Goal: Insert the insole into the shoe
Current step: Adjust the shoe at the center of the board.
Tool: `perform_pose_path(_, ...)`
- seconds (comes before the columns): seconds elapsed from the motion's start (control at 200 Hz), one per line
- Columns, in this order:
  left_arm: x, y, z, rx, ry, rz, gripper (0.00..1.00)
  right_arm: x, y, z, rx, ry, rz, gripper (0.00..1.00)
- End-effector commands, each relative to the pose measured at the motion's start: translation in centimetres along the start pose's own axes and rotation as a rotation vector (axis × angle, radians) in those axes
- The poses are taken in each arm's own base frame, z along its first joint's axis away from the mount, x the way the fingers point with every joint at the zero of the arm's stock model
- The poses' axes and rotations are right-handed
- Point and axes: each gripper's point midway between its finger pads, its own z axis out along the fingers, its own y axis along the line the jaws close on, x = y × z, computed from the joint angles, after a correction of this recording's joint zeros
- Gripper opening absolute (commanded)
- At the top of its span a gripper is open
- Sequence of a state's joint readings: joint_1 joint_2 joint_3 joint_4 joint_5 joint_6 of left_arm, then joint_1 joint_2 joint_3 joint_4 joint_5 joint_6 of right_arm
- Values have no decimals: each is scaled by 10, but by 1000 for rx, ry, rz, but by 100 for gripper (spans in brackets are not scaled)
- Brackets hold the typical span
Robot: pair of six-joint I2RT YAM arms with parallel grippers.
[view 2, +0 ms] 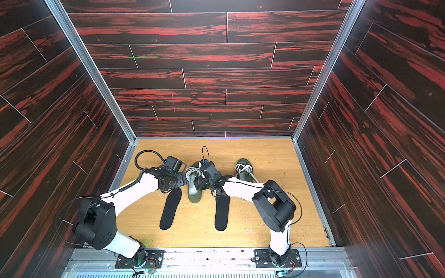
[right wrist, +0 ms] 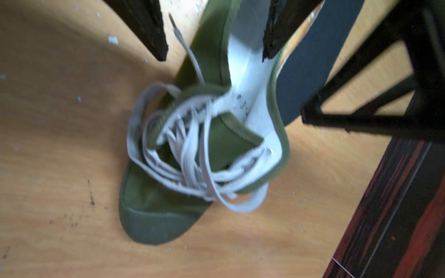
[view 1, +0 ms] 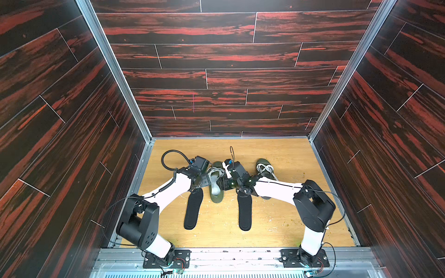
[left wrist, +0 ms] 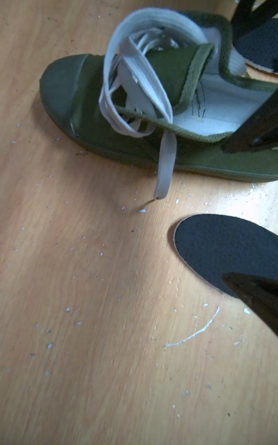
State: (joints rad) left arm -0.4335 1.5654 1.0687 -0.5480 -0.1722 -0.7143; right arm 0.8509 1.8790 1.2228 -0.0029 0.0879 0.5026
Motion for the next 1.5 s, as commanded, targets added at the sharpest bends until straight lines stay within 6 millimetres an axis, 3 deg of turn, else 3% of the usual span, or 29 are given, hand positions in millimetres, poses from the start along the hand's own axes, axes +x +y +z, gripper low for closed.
perform_pose_path(0.0,-10,-16,-7,51,-18,-13,81,-1,-2,11,26,16,14,66)
perform_pose_path(0.391,-13,-34,18,64,25,-23,82,6,-23,29,134,32,16,65)
perform_pose_path(0.747,-1,-10,36,-72,26,25,74,6,-43,14,195,-7,54,56)
perform_pose_path(1.122,12,-5,42,-63,51,33,44,8,-53,5,163,-28,144,39)
perform_pose_path(1.227,13,-9,42,-40,57,38,34,6,-51,4,140,-35,157,30)
perform_pose_path(1.343,17,-15,45,-10,81,38,29,12,-54,11,121,-10,179,24)
perform_pose_path(1.493,30,-2,54,-53,101,10,24,26,-71,15,100,8,269,18)
